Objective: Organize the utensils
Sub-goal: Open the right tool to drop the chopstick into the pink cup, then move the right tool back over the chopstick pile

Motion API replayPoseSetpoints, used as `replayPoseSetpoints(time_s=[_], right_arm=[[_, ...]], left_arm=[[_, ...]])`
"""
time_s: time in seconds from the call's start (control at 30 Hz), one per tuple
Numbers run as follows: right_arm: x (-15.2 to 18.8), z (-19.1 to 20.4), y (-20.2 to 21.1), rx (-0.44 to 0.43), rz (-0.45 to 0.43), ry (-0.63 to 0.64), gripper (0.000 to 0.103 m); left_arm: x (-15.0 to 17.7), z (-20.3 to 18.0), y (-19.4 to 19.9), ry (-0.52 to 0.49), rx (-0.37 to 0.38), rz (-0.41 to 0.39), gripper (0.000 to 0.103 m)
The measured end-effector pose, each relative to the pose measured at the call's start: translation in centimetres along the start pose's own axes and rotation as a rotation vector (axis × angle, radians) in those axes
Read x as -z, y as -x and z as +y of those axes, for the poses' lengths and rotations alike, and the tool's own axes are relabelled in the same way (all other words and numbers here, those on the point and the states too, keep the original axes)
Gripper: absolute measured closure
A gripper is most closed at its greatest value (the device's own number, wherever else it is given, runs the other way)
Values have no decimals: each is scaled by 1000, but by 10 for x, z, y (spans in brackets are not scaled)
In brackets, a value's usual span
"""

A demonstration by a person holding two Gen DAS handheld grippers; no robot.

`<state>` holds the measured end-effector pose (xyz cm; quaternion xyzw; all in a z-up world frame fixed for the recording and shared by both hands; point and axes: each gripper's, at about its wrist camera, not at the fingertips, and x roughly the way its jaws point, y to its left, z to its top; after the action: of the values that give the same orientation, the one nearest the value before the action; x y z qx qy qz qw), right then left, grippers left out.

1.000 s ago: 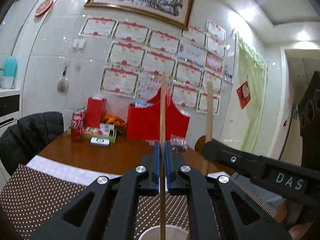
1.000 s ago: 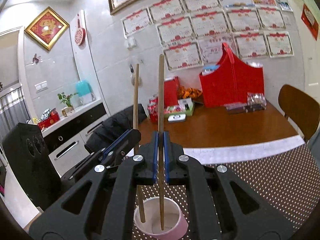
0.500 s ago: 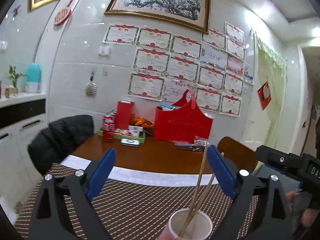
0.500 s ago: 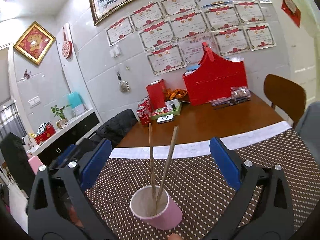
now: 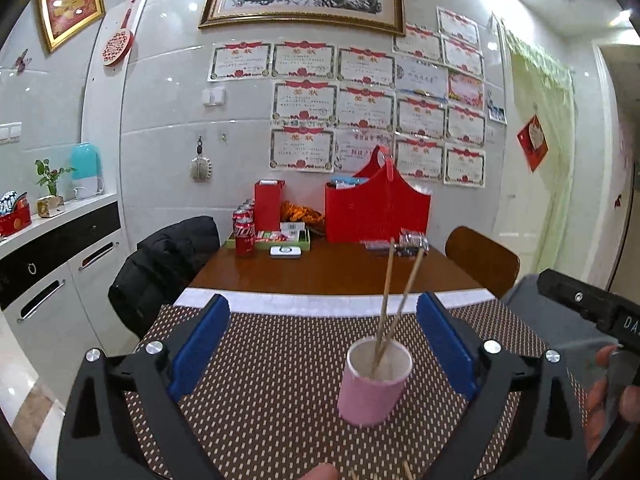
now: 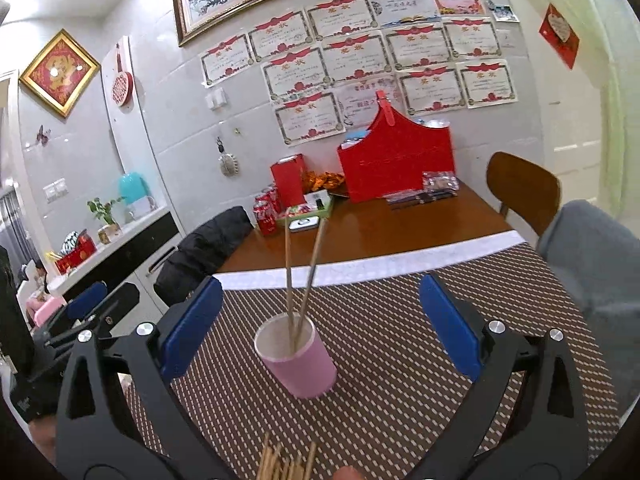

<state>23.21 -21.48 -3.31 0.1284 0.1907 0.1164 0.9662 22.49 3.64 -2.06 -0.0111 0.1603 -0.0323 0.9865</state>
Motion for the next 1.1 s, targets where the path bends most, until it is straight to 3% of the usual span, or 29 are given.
replayPoseSetpoints(time_s=[0.27,0.53,1.1], right_arm=[[13,-6,44,39,2,-14,6],[32,-5,61,40,51,1,6],[111,-26,49,68,266,-49,6]], left_arm=[[12,-8,35,-35,-14,26,10],[36,-17,53,-67,-8,66,10],[140,-17,49,-100,48,351,10]])
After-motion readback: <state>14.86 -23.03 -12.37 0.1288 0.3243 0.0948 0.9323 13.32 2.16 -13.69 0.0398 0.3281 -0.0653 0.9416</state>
